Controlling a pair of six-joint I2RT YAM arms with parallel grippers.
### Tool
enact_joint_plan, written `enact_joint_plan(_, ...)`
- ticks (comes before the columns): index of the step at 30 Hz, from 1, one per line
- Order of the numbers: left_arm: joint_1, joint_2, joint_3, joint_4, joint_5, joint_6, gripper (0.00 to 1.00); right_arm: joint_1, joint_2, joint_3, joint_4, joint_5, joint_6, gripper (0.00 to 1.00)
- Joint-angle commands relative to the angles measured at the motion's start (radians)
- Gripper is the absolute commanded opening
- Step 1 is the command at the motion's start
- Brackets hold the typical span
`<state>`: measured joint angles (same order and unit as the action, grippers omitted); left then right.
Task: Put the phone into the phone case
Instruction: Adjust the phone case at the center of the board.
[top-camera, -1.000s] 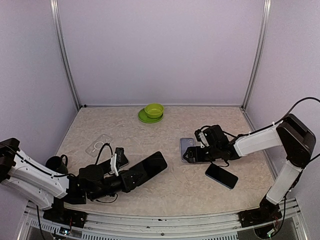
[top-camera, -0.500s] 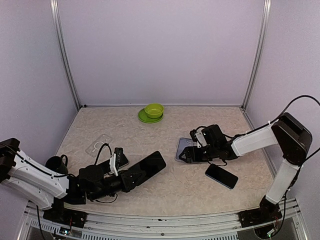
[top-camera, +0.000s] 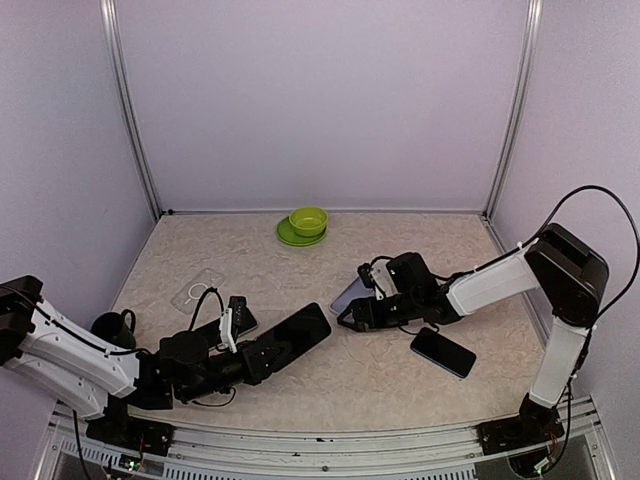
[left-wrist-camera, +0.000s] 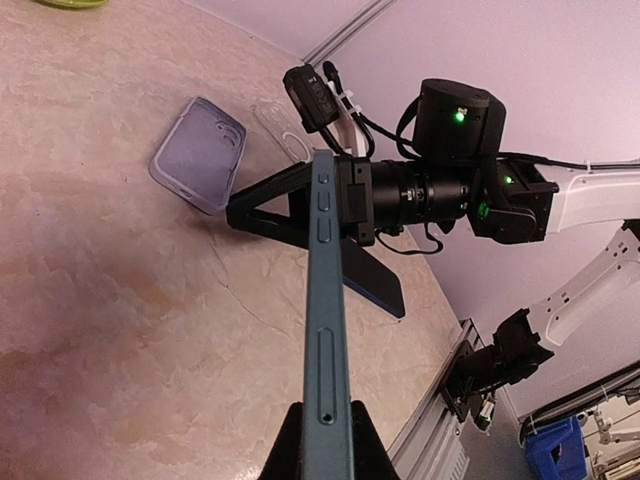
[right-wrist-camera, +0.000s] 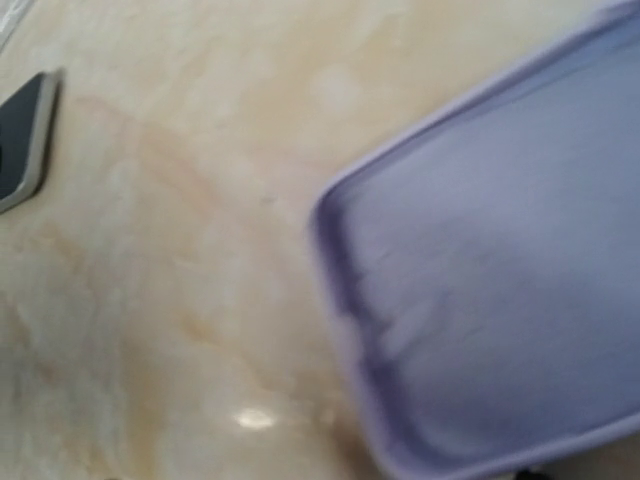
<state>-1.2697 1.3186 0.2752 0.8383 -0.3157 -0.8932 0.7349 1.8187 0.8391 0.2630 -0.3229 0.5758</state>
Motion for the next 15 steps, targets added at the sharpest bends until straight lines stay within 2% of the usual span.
enact_joint_plan(1, -0.002, -0.006, -0.012, 0.073, -0.015, 0.000, 0.00, 0.029, 0.019, 0.052, -0.035, -0.018, -0.019, 0.81)
enact_joint_plan(8, -0.002, -0.031, -0.032, 0.070, -0.032, -0.004, 0.00, 0.021, -0.107, 0.075, -0.151, 0.064, -0.104, 0.82)
enact_joint_plan(15, -0.002, -0.001, -0.014, 0.085, -0.019, -0.007, 0.00, -0.035, -0.156, 0.122, -0.236, 0.120, -0.173, 0.83)
